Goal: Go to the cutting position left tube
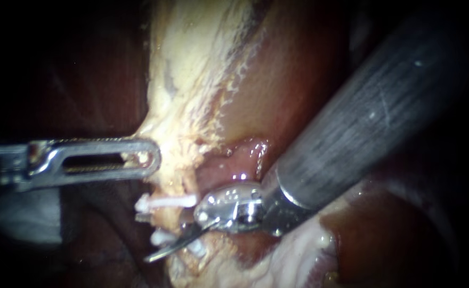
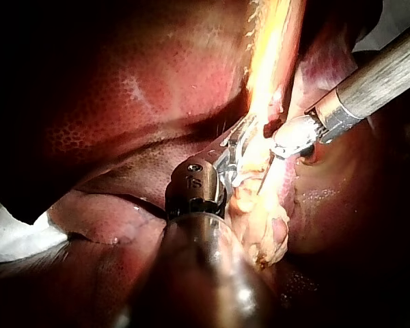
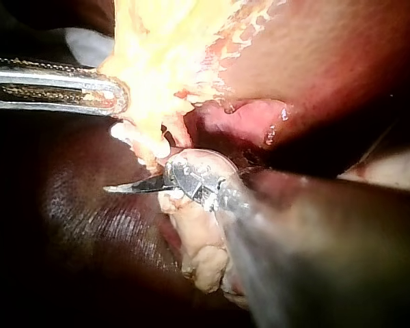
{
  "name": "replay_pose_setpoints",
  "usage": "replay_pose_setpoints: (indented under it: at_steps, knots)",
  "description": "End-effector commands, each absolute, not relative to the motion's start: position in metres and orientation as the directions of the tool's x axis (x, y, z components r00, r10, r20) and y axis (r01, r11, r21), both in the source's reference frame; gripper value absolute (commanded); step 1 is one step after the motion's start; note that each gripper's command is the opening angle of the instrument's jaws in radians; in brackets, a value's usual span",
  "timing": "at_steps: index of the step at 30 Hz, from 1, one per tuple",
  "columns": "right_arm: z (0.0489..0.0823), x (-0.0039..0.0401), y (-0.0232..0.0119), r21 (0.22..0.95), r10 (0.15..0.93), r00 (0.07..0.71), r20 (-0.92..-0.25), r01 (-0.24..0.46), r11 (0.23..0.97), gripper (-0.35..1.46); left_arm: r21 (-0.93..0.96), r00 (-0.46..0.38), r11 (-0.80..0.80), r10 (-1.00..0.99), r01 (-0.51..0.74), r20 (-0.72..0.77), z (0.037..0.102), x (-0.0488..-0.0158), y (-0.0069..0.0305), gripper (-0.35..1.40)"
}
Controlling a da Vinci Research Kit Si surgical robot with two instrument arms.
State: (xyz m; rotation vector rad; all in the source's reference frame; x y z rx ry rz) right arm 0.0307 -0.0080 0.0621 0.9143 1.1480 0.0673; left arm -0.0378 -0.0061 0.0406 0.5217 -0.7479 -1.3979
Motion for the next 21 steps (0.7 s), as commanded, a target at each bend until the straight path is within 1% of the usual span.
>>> replay_pose_setpoints:
  at_steps: [1, 7, 21]
  knots:
    - [0.0622, 0.0310, -0.0080, 0.663, 0.496, 0.451, -0.742, 0.380, 0.645, 1.31, 0.723, 0.009, 0.122, -0.987, 0.680, 0.158, 0.0407, -0.0378, -0.0061, -0.35]
    - [0.0628, 0.0316, -0.0078, 0.700, 0.539, 0.455, -0.709, 0.358, 0.619, 1.31, 0.723, 0.009, 0.122, -0.987, 0.680, 0.158, 0.0407, -0.0378, -0.0060, -0.35]
    - [0.0631, 0.0316, -0.0078, 0.707, 0.546, 0.459, -0.701, 0.353, 0.613, 1.31, 0.723, 0.009, 0.122, -0.987, 0.680, 0.158, 0.0407, -0.0378, -0.0060, -0.35]
